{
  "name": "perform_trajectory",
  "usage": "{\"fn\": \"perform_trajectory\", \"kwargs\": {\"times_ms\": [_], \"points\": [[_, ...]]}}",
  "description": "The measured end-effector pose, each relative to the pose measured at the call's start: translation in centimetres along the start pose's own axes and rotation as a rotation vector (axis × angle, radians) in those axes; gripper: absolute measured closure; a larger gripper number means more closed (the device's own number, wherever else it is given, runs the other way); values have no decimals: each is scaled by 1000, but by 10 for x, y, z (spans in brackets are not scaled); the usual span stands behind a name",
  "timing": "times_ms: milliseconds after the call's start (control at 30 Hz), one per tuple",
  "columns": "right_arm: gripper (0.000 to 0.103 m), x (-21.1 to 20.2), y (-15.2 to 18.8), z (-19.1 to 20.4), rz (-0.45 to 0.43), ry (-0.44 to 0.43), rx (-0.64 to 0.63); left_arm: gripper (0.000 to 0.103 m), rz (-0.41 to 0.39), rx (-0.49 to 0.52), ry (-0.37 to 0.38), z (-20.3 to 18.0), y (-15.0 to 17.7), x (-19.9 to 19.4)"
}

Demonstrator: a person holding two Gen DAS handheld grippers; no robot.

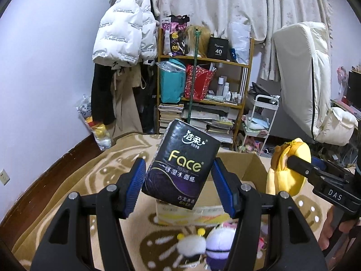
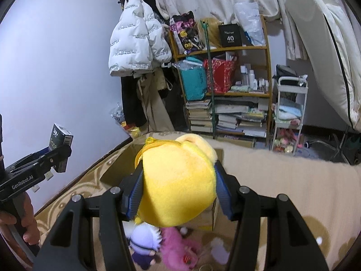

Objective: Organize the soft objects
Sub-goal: 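Lift both items over the box and release them inside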

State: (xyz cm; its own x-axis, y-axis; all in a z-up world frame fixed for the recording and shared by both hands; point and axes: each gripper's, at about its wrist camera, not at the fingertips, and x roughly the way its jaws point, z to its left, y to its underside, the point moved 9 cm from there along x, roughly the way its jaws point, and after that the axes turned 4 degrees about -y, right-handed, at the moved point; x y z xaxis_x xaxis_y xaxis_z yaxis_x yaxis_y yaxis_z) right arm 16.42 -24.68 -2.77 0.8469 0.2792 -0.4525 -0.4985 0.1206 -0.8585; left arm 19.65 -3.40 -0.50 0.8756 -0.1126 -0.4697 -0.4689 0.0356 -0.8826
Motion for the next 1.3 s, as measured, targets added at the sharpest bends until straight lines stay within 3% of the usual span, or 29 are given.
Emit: {"fn": "perform_trajectory", "kwargs": {"times_ms": [400, 1067, 1200, 1300], "points": [[42, 32, -18, -6, -15, -1, -6, 44, 3, 42, 8, -12, 9, 41], [37, 83, 27, -19, 92, 29, 21, 43, 119, 63, 47, -24, 46, 83], [32, 81, 28, -23, 92, 15, 39, 32, 113, 62, 32, -23, 45, 81], [32, 77, 26, -25, 85, 11, 45, 31, 120, 61, 27, -22, 46, 80]]}}
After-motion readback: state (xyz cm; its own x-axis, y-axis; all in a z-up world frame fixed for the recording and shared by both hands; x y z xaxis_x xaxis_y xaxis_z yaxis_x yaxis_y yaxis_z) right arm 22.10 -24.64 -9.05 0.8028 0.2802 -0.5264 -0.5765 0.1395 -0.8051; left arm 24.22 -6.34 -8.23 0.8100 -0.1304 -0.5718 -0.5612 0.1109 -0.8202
